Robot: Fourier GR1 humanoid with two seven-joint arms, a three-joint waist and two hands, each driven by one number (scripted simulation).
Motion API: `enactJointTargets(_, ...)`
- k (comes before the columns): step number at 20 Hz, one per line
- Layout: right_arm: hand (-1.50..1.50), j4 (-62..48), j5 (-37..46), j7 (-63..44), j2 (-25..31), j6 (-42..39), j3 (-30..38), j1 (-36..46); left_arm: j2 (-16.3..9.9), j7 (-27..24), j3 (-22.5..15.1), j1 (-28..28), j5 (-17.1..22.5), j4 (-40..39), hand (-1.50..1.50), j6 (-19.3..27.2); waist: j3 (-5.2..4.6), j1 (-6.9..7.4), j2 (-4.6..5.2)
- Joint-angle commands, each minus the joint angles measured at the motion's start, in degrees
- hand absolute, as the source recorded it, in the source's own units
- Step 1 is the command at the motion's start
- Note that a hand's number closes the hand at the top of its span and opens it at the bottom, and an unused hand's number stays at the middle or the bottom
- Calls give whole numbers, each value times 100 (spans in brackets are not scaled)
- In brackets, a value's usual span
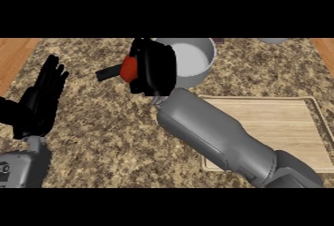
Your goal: Pick the bell pepper from the tray and place it in the pot
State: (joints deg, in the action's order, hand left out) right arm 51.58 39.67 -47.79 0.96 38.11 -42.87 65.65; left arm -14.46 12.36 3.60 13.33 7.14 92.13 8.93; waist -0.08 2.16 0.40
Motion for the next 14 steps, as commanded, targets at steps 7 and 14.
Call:
enactJointTargets(7, 150, -2337, -115, 809, -95, 419, 157, 499, 222, -99, -138, 221, -110, -220, 0, 34, 3, 130, 76)
enactJointTargets(14, -150, -2544, -1352, 1724, -96, 421, 895, -62, 160, 152, -152, 239, -62, 69, 0, -17, 14, 299, 141)
